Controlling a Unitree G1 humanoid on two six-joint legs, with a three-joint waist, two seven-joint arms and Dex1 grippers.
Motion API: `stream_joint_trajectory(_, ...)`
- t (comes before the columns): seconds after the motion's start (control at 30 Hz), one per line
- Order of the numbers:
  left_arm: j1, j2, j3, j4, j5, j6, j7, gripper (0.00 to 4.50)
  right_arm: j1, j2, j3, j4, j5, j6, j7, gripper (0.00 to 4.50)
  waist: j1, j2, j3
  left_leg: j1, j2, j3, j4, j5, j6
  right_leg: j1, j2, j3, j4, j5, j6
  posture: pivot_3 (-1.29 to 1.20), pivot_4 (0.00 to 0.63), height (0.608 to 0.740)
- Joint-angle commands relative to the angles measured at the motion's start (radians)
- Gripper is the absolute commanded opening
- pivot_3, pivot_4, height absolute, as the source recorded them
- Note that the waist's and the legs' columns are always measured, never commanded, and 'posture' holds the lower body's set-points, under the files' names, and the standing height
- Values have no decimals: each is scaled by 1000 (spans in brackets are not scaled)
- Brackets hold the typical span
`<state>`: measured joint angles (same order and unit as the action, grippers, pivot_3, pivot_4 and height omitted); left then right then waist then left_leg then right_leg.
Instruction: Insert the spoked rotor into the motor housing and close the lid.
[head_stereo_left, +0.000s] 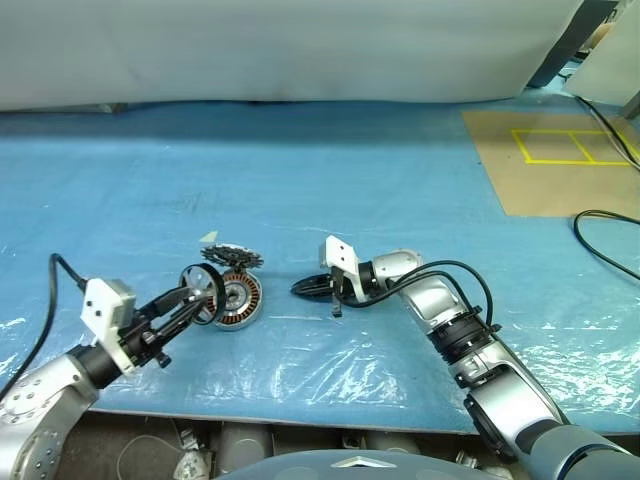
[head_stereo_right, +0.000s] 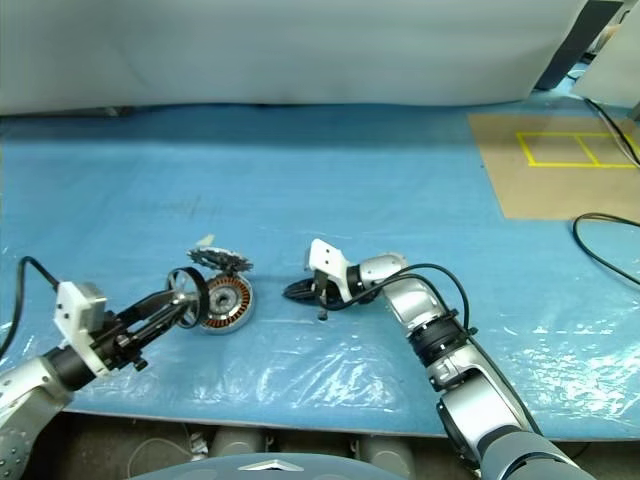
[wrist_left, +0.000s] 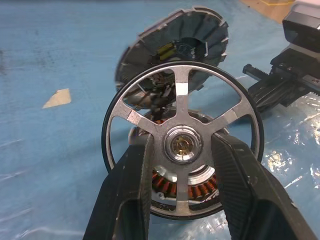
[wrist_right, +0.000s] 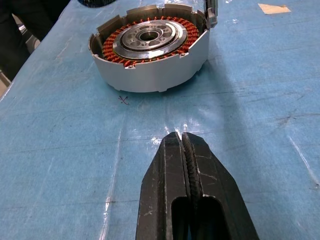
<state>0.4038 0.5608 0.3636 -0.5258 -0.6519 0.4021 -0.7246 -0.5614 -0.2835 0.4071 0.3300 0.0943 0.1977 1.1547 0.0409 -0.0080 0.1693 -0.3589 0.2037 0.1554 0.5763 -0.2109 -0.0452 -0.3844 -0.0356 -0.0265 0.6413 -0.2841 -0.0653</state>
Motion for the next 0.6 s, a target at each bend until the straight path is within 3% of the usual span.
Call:
stream_joint_trajectory(0.03,-18,-5,-12,-33,-2,-2,19,1794,-1,-5,1,-47,-1,0,6,0,0,0,0,0,0,0,0,0,0,0,0,0,0,0,0,0,150,740)
stream_joint_trajectory(0.6,-3,-20,-54,-2,53,-17,18,1794,2,-2,0,-48,-12,0,-2,0,-1,0,0,0,0,0,0,0,0,0,0,0,1,0,0,0,150,740)
